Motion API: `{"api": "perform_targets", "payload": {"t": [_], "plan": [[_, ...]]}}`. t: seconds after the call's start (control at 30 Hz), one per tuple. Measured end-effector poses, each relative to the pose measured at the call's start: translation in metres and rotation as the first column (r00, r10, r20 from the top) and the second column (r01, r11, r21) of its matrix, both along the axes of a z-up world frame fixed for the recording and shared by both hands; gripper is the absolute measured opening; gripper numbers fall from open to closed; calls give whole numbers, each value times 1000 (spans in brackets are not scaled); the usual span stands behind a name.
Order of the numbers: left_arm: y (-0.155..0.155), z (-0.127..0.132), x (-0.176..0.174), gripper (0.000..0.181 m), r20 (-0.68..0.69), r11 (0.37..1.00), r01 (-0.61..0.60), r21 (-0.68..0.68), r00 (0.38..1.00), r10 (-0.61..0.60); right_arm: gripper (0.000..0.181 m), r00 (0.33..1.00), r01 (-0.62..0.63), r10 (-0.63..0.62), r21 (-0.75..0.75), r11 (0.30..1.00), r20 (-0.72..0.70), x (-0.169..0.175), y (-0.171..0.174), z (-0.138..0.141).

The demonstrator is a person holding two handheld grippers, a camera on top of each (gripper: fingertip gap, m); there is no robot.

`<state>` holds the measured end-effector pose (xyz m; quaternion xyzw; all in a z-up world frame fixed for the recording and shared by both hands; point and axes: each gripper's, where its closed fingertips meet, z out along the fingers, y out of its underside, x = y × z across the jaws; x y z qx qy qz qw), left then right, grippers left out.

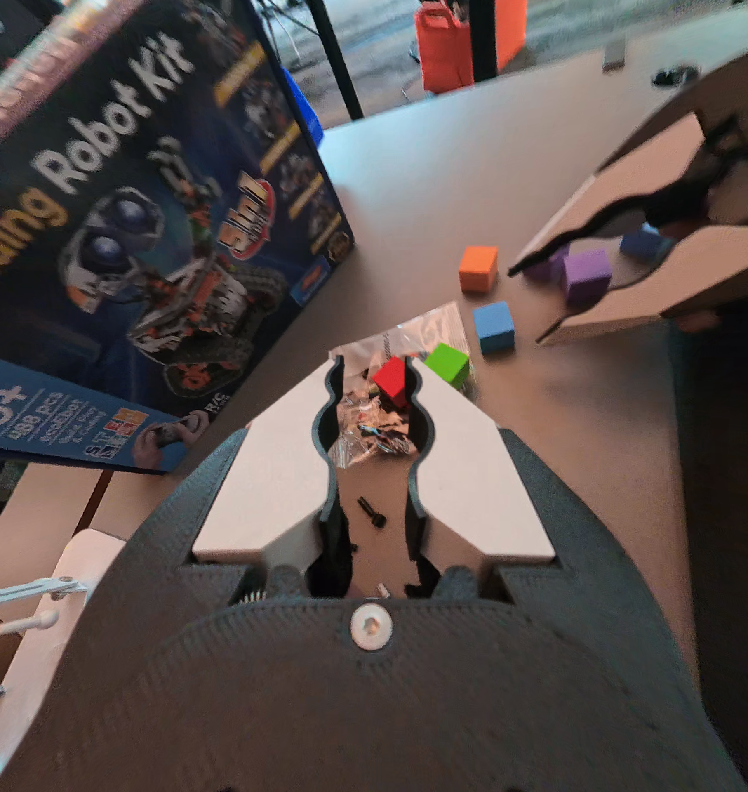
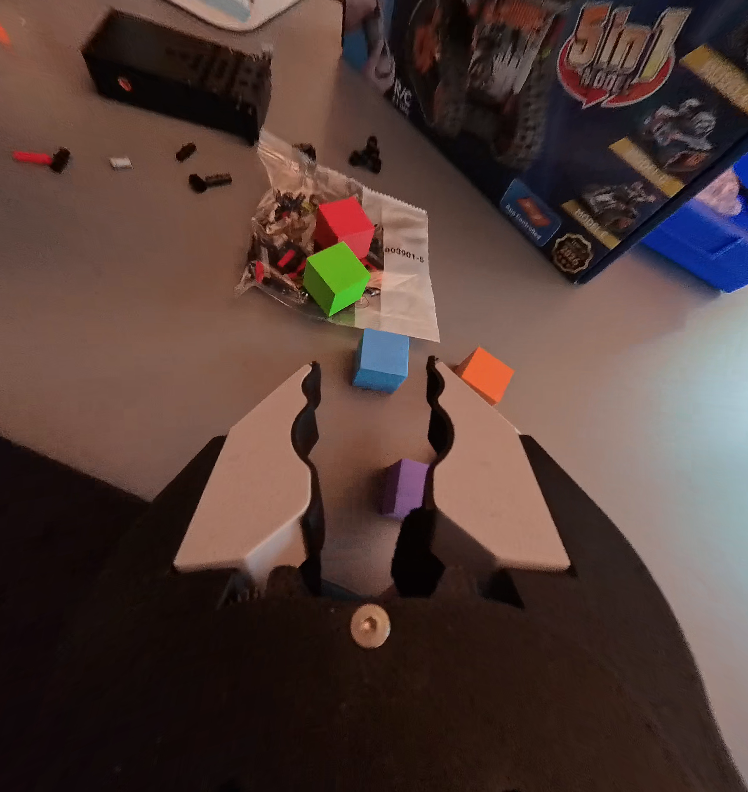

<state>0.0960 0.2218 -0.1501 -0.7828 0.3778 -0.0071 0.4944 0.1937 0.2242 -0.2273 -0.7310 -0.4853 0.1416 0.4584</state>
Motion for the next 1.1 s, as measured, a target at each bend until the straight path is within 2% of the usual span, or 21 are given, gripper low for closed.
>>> {"api": "perform_targets", "payload": {"t": [0.07,0.2,0.3,0.47,0.63,0.73,0.83,0.93,1.03,1.1], "plan": [[-1,-23,9,29,-47,998,45,-49,998,-47,50,999,23,-23,-3,1000,47,-4,6,-8],[14,-70,30,38,-66,987,97,-131,992,-106,48,997,66,-66,-9,998,50,-12,15,-10],[22,-85,42,35,-111,983,130,-130,983,-145,46,995,82,-81,-16,997,50,-11,18,-11],[29,-100,45,29,-170,982,113,-149,976,-138,43,995,91,-91,12,996,46,-10,19,-10],[23,-84,35,29,-171,991,84,-107,980,-102,41,993,93,-97,46,995,72,-10,19,-12],[15,-57,23,29,-134,996,66,-55,988,-73,39,993,93,-97,68,993,61,-10,18,-9],[2,-27,-4,28,-117,1000,28,-9,993,-29,39,994,93,-98,89,992,50,-10,18,-6],[-15,-1,-51,29,-132,999,-34,12,991,35,38,993,89,-96,115,989,62,-10,17,-6],[-32,15,-123,28,-150,988,-154,23,976,155,38,992,81,-94,138,987,86,-11,16,-8],[-42,15,-175,28,-157,972,-236,9,959,234,38,991,77,-93,151,985,98,-12,16,-8]]}}
